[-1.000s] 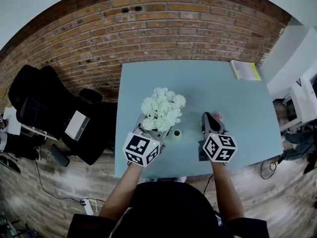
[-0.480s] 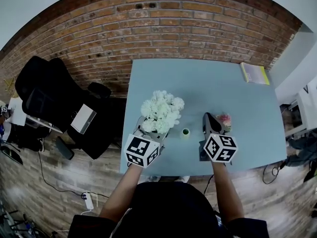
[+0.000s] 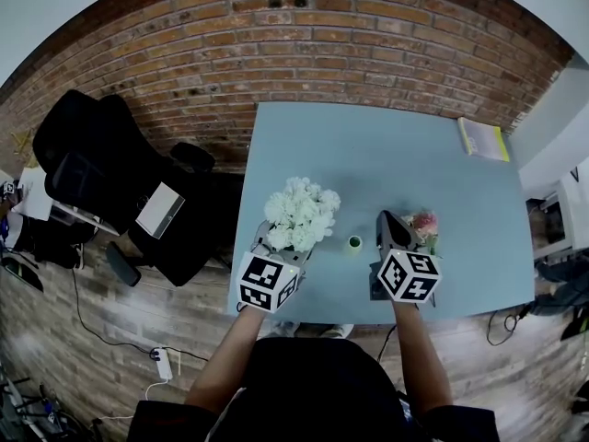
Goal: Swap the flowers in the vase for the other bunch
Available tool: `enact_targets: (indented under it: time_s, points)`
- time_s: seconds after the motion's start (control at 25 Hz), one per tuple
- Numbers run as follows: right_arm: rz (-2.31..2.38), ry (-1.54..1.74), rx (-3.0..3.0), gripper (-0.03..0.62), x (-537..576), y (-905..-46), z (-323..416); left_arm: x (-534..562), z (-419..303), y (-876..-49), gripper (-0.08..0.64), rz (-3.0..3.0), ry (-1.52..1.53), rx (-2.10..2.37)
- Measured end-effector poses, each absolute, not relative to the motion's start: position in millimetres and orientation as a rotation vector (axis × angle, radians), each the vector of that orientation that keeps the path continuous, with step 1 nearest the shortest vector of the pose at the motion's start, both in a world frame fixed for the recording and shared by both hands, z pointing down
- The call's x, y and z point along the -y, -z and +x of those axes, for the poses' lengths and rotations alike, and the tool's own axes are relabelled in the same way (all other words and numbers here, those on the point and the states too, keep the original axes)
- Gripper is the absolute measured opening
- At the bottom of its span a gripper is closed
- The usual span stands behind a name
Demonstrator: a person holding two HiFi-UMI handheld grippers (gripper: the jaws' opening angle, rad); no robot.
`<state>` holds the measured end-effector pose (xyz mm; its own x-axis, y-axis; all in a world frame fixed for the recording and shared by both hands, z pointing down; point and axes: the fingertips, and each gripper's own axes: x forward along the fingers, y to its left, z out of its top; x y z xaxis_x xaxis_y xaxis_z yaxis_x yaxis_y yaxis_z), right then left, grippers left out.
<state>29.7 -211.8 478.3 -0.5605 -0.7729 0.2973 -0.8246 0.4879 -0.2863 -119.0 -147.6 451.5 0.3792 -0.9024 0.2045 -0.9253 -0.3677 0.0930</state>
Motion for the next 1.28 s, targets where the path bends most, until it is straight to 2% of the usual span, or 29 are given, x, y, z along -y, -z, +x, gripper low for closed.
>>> enact_targets:
  time_s: [1.28]
  points:
    - [1.304,-0.621,2.527,0.012,201,-510,3,120,-158,-552,0.216,2.146,-0.325,1.600]
